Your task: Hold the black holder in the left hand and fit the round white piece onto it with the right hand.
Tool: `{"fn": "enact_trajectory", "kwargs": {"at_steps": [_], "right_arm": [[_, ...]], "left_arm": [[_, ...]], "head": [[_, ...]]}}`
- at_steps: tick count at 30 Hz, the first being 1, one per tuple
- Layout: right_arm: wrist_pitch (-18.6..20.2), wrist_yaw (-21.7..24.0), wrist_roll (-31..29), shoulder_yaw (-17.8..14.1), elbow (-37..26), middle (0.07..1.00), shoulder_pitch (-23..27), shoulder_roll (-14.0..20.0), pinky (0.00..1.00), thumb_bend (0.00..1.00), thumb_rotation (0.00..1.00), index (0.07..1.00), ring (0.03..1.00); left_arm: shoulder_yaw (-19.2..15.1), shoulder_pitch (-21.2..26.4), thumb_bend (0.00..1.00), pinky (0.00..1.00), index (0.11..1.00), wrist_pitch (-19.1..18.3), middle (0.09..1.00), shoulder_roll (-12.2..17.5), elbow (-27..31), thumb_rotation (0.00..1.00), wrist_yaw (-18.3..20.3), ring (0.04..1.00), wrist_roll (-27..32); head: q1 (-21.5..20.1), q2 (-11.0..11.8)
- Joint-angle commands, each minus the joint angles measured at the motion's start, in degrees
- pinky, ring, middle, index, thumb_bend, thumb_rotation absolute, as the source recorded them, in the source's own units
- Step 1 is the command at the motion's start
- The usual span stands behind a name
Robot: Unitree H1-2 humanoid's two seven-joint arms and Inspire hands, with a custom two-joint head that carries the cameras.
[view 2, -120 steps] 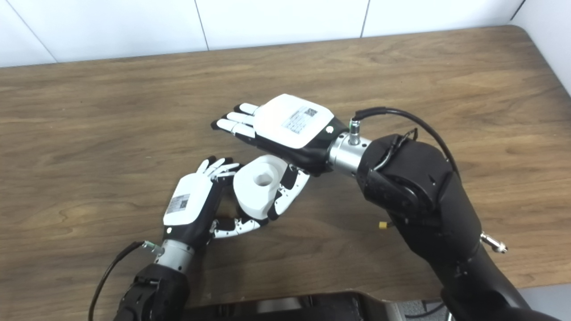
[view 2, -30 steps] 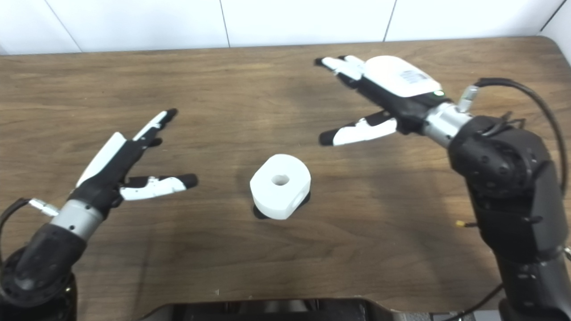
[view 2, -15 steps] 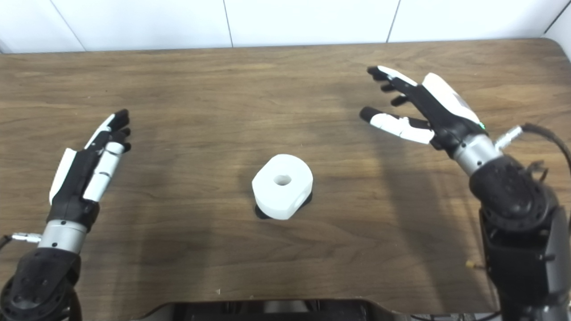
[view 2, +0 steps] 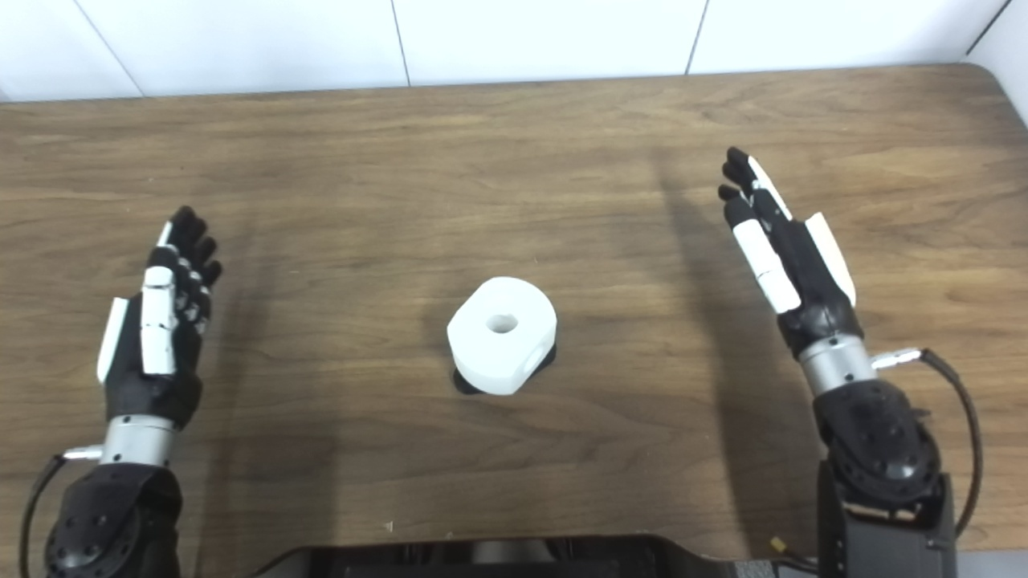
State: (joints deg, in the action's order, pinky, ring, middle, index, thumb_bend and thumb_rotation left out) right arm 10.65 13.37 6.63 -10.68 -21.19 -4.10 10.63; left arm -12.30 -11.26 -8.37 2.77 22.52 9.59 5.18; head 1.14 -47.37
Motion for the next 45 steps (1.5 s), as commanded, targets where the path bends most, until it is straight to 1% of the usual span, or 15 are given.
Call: {"fn": "enact_trajectory", "kwargs": {"at_steps": [1, 5, 9, 10, 11, 14, 16, 20, 21, 23, 25, 28, 30, 34, 45], "right_arm": [[-3.2, -1.93, -1.63, -0.08, -0.46, 0.972, 0.13, -0.3, 0.97, 0.49, 1.0, 0.989, 0.955], [-3.02, -3.62, -3.02, -0.02, -0.1, 0.975, -0.53, -1.11, 1.0, 0.5, 1.0, 0.984, 0.964], [-4.06, -5.41, -6.53, -0.41, 0.61, 0.964, -1.07, -2.7, 0.99, 0.49, 1.0, 0.971, 0.95], [-4.49, -5.63, -7.17, -0.33, 0.97, 0.965, -1.22, -2.91, 0.99, 0.5, 1.0, 0.972, 0.951], [-5.08, -5.88, -7.64, -0.31, 1.47, 0.964, -1.4, -3.13, 0.99, 0.51, 1.0, 0.972, 0.951], [-7.26, -6.26, -9.13, -0.45, 3.06, 0.965, -2.05, -3.49, 1.0, 0.56, 1.0, 0.973, 0.96], [-9.59, -6.32, -10.3, -0.69, 4.32, 0.97, -2.63, -3.52, 1.0, 0.57, 1.0, 0.975, 0.963], [-13.89, -6.37, -13.06, -1.21, 6.39, 0.98, -3.74, -3.77, 1.0, 0.53, 1.0, 0.986, 0.973], [-15.37, -6.46, -13.13, -1.22, 7.1, 0.981, -4.0, -3.81, 1.0, 0.53, 1.0, 0.986, 0.974], [-17.44, -6.87, -12.67, -1.18, 8.33, 0.976, -4.41, -3.79, 0.99, 0.53, 1.0, 0.981, 0.969], [-18.84, -7.25, -12.37, -1.04, 9.32, 0.971, -4.6, -3.64, 0.99, 0.53, 1.0, 0.973, 0.966], [-19.8, -7.32, -12.14, -0.75, 10.04, 0.972, -4.73, -3.28, 0.99, 0.5, 1.0, 0.974, 0.957], [-20.24, -7.42, -11.97, -0.71, 10.3, 0.966, -4.79, -3.23, 0.98, 0.48, 0.98, 0.966, 0.952], [-21.01, -7.65, -11.48, -0.72, 10.78, 0.968, -5.03, -3.1, 0.98, 0.47, 0.98, 0.968, 0.951], [-21.7, -8.16, -11.43, -0.57, 10.94, 0.959, -6.43, -4.07, 0.98, 0.46, 0.98, 0.958, 0.945]], "left_arm": [[0.16, -0.8, 0.53, 1.0, 1.0, 3.25, 1.0, 1.29, -0.08, 1.0, -0.2, 1.0, 1.03], [0.13, -0.94, 0.54, 1.0, 1.0, 5.23, 1.0, 1.11, -1.66, 1.0, -1.15, 1.0, 1.06], [-0.12, -1.03, 0.54, 1.0, 1.0, 7.07, 1.0, 0.8, -3.12, 1.0, -1.61, 1.0, 2.42], [-0.21, -1.04, 0.55, 1.0, 1.0, 7.34, 1.0, 0.8, -3.42, 1.0, -1.55, 1.0, 3.16], [-0.23, -1.06, 0.56, 1.0, 1.0, 7.67, 1.0, 0.9, -3.74, 1.0, -1.43, 1.0, 3.76], [-0.17, -1.52, 0.56, 1.0, 1.0, 8.58, 1.0, 1.23, -4.36, 1.0, -1.18, 1.0, 4.65], [-0.24, -2.04, 0.57, 1.0, 1.0, 9.56, 1.0, 1.15, -4.82, 1.0, -1.28, 1.0, 4.93], [-0.26, -2.88, 0.54, 1.0, 1.0, 12.05, 1.0, 0.89, -5.94, 1.0, -1.3, 1.0, 5.5], [-0.29, -3.11, 0.54, 1.0, 1.0, 12.54, 1.0, 0.77, -6.22, 1.0, -1.32, 1.0, 5.67], [-0.34, -3.47, 0.53, 1.0, 1.0, 13.53, 1.0, 0.6, -6.7, 1.0, -1.46, 1.0, 5.76], [-0.37, -3.75, 0.53, 1.0, 1.0, 14.34, 1.0, 0.57, -7.05, 1.0, -1.64, 1.0, 5.62], [-0.4, -4.18, 0.54, 1.0, 1.0, 15.29, 1.0, 0.62, -7.41, 1.0, -1.74, 1.0, 5.51], [-0.52, -4.42, 0.54, 1.0, 1.0, 15.99, 1.0, 0.59, -7.62, 1.0, -1.96, 1.0, 5.14], [-0.56, -4.72, 0.52, 1.0, 1.0, 17.12, 1.0, 1.0, -8.06, 1.0, -2.07, 1.0, 4.89], [-0.55, -5.65, 0.48, 1.0, 1.0, 17.61, 1.0, 0.91, -7.5, 1.0, -2.51, 1.0, 5.14]], "head": [[-0.2, 0.04], [-0.41, 0.04], [-0.41, 0.04], [0.67, 0.68], [0.79, 0.96], [1.7, 3.33], [2.53, 5.35], [3.68, 8.01], [3.82, 9.21], [3.8, 10.09], [3.88, 11.27], [4.03, 12.78], [3.85, 13.2], [3.34, 13.64], [2.86, 13.97]]}}
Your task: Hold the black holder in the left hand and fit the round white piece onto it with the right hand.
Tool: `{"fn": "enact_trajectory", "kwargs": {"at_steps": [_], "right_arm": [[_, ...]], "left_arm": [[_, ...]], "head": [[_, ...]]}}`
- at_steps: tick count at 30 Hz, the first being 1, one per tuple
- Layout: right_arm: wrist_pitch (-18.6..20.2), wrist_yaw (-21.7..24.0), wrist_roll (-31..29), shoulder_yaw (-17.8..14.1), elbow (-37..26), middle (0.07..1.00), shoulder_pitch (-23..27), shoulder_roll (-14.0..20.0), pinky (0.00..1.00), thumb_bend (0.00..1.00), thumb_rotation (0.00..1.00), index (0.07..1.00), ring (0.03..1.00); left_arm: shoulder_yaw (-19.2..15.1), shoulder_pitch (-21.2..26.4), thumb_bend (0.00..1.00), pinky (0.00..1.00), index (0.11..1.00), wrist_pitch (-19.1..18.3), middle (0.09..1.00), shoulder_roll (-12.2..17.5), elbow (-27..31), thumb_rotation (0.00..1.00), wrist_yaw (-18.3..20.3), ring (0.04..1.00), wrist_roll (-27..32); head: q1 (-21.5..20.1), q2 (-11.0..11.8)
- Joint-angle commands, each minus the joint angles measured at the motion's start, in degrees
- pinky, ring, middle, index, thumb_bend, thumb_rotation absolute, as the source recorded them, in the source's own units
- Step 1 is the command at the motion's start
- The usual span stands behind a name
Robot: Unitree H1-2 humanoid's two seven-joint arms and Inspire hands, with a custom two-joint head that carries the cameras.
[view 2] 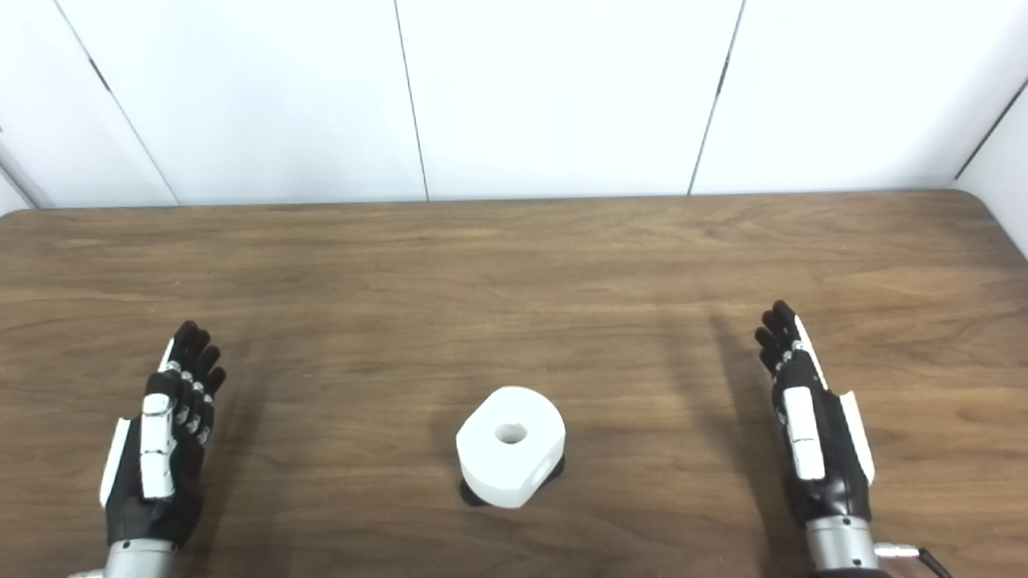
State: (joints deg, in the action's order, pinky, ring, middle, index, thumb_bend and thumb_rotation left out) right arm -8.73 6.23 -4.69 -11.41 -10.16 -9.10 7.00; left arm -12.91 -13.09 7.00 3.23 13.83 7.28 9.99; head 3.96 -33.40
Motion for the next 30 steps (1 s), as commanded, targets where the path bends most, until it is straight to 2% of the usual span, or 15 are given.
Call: {"fn": "enact_trajectory", "kwargs": {"at_steps": [1, 7, 12, 20, 30], "right_arm": [[-2.57, -0.99, -0.33, 0.21, 0.02, 0.96, -1.57, -0.57, 0.98, 0.45, 0.99, 0.961, 0.947], [-3.51, -1.15, -1.41, 0.42, 0.37, 0.964, -2.24, -1.66, 0.97, 0.47, 0.94, 0.963, 0.95], [-2.78, -2.48, 0.14, 1.11, -0.38, 0.949, -3.08, -2.44, 0.96, 0.47, 0.97, 0.946, 0.936], [-4.76, -4.18, 0.34, 1.56, 1.25, 0.948, -3.0, -2.91, 0.95, 0.47, 0.98, 0.938, 0.936], [-7.22, -4.73, -0.6, 1.79, 4.23, 0.939, -2.29, -2.7, 0.95, 0.49, 0.98, 0.931, 0.923]], "left_arm": [[0.05, -3.89, 0.47, 1.0, 1.0, 2.27, 1.0, 0.56, 1.16, 1.0, -0.15, 1.0, 0.39], [-0.04, -4.08, 0.44, 1.0, 1.0, 1.28, 1.0, 1.62, 1.17, 1.0, 0.22, 1.0, 0.28], [-0.26, -3.88, 0.42, 1.0, 1.0, 0.52, 1.0, 2.26, 1.21, 1.0, 0.55, 1.0, 0.8], [-0.66, -3.73, 0.4, 1.0, 1.0, -1.34, 1.0, 2.59, 1.62, 1.0, -0.02, 1.0, -0.34], [-0.84, -3.08, 0.42, 1.0, 1.0, 0.03, 1.0, 2.75, -0.26, 1.0, 0.36, 1.0, -0.43]], "head": [[-0.16, -0.03], [-1.0, -0.4], [-1.12, -0.45], [-1.36, -0.78], [-0.65, -1.57]]}}
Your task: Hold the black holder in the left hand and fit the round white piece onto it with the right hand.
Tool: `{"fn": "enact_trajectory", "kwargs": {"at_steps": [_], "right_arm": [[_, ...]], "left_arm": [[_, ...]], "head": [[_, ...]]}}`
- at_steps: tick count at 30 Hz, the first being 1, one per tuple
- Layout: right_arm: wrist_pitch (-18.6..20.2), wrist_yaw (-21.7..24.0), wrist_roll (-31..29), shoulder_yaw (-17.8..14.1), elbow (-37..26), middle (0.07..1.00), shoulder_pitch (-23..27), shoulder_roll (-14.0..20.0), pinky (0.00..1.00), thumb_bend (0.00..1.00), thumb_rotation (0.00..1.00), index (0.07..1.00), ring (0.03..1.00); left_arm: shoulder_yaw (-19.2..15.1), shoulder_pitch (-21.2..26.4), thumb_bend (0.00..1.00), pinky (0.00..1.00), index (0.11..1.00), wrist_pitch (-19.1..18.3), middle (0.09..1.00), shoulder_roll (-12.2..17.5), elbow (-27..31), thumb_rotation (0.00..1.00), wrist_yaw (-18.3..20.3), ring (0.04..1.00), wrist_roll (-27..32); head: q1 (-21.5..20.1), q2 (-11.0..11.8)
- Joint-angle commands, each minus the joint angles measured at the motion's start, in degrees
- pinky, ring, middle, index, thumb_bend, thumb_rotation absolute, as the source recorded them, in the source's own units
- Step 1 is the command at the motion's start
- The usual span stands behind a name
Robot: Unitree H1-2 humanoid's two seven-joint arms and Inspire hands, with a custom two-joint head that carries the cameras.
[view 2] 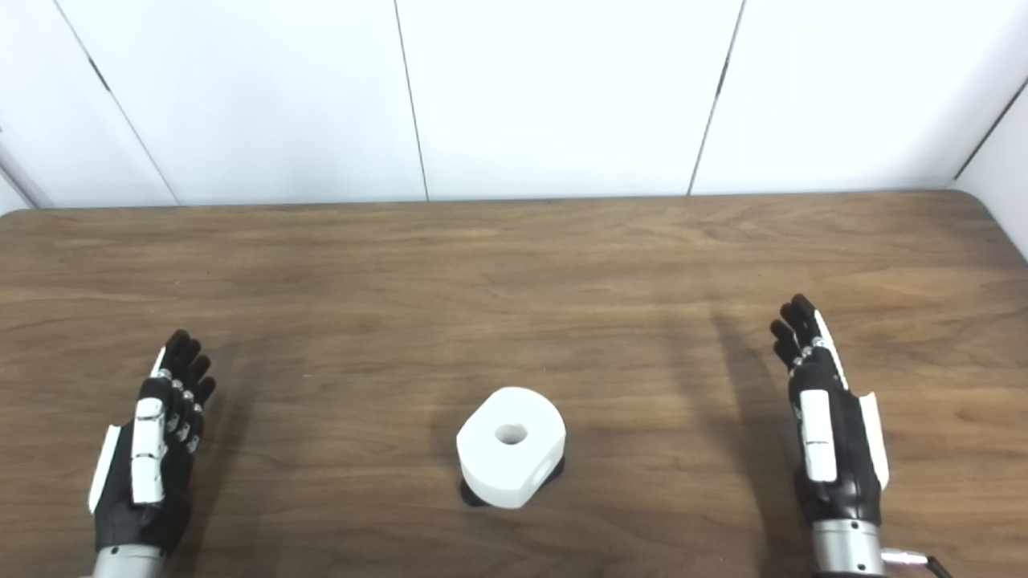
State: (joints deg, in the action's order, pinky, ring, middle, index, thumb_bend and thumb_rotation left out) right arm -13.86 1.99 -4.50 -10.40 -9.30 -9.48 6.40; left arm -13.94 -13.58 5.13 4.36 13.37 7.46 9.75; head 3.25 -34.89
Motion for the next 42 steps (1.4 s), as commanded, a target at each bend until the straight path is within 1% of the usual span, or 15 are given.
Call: {"fn": "enact_trajectory", "kwargs": {"at_steps": [1, 8, 11, 16, 26, 30, 38, 42], "right_arm": [[-2.46, -0.42, -0.96, 0.75, 3.67, 0.939, -1.82, -2.01, 0.96, 0.48, 0.98, 0.931, 0.924], [-3.59, -0.43, -0.99, 0.79, 5.11, 0.937, -1.56, -1.7, 0.95, 0.48, 0.98, 0.93, 0.924], [-4.09, -0.24, -1.2, 0.79, 5.71, 0.932, -1.56, -1.53, 0.94, 0.48, 0.97, 0.927, 0.913], [-4.09, -0.64, -0.4, 0.6, 6.36, 0.94, -1.6, -1.34, 0.97, 0.5, 0.98, 0.93, 0.926], [-5.48, -1.07, 0.37, 0.58, 7.57, 0.923, -1.31, -1.52, 0.93, 0.49, 0.96, 0.916, 0.91], [-5.7, -1.38, 1.11, 0.76, 8.12, 0.923, -1.33, -1.62, 0.93, 0.48, 0.97, 0.914, 0.908], [-5.61, -1.23, 0.65, 0.97, 8.74, 0.928, -1.09, -1.78, 0.95, 0.47, 0.98, 0.923, 0.909], [-5.37, -1.37, 0.6, 0.84, 8.72, 0.925, -1.23, -1.83, 0.96, 0.48, 0.99, 0.921, 0.908]], "left_arm": [[0.2, -2.52, 0.42, 1.0, 1.0, 1.97, 1.0, 1.58, 0.08, 1.0, 0.08, 1.0, -0.41], [0.41, -2.14, 0.43, 1.0, 1.0, 2.89, 1.0, 1.41, -0.82, 1.0, 0.01, 1.0, -1.11], [0.58, -2.04, 0.44, 1.0, 1.0, 3.68, 1.0, 1.2, -1.5, 1.0, -0.12, 1.0, -1.66], [0.91, -1.89, 0.44, 1.0, 1.0, 4.23, 1.0, 0.69, -1.98, 1.0, -0.13, 1.0, -1.43], [0.77, -1.51, 0.44, 1.0, 1.0, 6.19, 1.0, 0.05, -3.39, 1.0, -0.95, 1.0, -1.5], [0.8, -1.27, 0.44, 1.0, 1.0, 7.22, 1.0, 0.14, -4.18, 1.0, -1.14, 1.0, -1.64], [0.83, -0.76, 0.46, 1.0, 1.0, 7.76, 1.0, 0.84, -5.15, 1.0, -0.96, 1.0, -1.9], [0.93, -0.8, 0.44, 1.0, 1.0, 8.31, 1.0, 0.89, -5.43, 1.0, -0.91, 1.0, -2.22]], "head": [[0.02, -0.08], [0.12, -0.07], [0.26, 0.37], [1.15, 0.83], [0.84, 0.94], [0.7, 1.04], [0.49, 1.34], [1.59, 1.72]]}}
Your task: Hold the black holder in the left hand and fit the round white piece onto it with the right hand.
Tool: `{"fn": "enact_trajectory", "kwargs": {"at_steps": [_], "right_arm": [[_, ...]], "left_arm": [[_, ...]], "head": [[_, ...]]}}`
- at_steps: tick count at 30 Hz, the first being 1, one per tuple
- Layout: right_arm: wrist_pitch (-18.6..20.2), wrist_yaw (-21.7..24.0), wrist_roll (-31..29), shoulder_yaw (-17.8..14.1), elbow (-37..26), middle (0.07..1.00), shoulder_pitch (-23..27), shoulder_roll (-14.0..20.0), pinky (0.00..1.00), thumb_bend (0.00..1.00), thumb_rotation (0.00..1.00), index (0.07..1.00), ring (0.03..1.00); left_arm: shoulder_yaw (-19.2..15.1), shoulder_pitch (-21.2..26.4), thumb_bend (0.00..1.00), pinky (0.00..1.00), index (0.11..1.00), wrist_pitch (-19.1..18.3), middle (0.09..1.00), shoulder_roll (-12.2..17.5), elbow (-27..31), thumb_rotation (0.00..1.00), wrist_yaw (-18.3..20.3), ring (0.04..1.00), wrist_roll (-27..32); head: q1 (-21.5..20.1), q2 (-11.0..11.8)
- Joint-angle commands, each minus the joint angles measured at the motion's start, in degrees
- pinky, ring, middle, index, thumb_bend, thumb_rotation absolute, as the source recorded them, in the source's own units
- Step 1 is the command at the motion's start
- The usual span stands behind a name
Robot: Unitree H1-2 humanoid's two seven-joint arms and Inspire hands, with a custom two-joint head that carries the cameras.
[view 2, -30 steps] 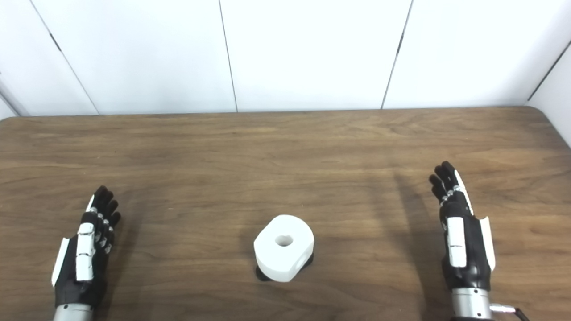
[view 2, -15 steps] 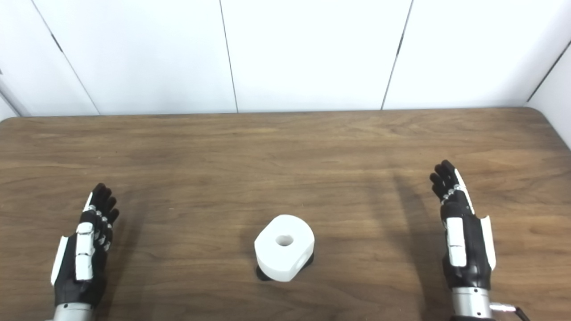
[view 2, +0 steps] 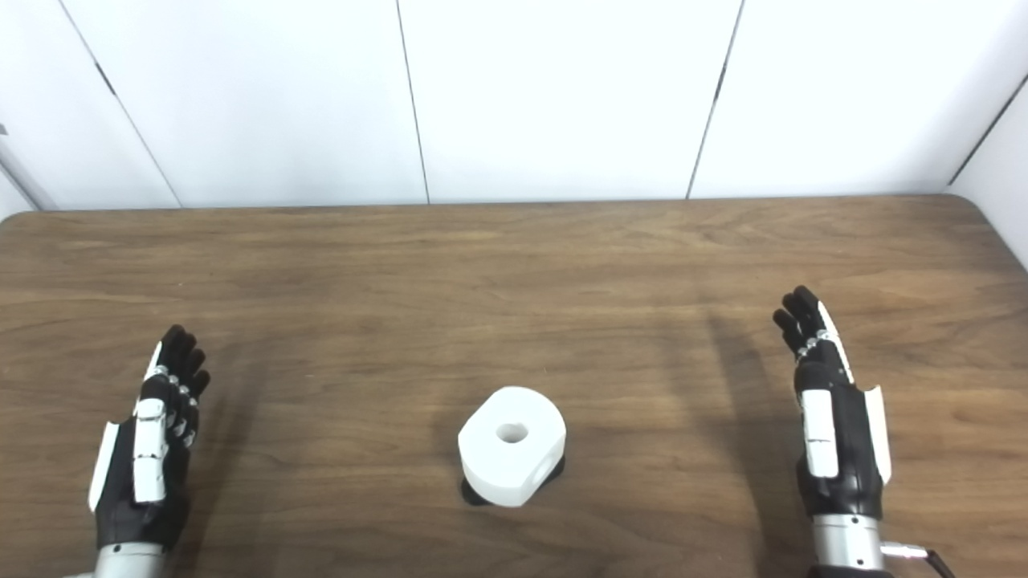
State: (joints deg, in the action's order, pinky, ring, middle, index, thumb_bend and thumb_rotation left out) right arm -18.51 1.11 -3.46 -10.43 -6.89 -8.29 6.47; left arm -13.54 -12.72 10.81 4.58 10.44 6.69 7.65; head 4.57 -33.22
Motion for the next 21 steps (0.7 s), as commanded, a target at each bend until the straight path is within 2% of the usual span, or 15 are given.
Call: {"fn": "enact_trajectory", "kwargs": {"at_steps": [1, 9, 21], "right_arm": [[-0.85, -0.48, -0.55, 0.83, 6.39, 0.925, -2.43, -1.88, 0.96, 0.48, 0.99, 0.92, 0.909], [-2.74, -0.57, -0.13, 0.5, 8.41, 0.924, -1.95, -1.37, 0.94, 0.48, 1.0, 0.92, 0.905], [-1.91, -1.16, -0.51, 0.5, 8.36, 0.916, -2.24, -1.88, 0.94, 0.47, 1.0, 0.908, 0.903]], "left_arm": [[0.54, -1.69, 0.43, 1.0, 1.0, 2.68, 1.0, 0.63, -2.5, 1.0, -0.17, 1.0, -0.1], [0.72, -1.66, 0.41, 1.0, 1.0, 3.42, 1.0, 0.02, -2.98, 1.0, -0.69, 1.0, -0.44], [0.75, -1.68, 0.42, 1.0, 1.0, 3.31, 1.0, 0.6, -3.32, 1.0, -0.11, 1.0, 0.57]], "head": [[0.27, 0.05], [0.41, 1.09], [-0.81, 0.92]]}}
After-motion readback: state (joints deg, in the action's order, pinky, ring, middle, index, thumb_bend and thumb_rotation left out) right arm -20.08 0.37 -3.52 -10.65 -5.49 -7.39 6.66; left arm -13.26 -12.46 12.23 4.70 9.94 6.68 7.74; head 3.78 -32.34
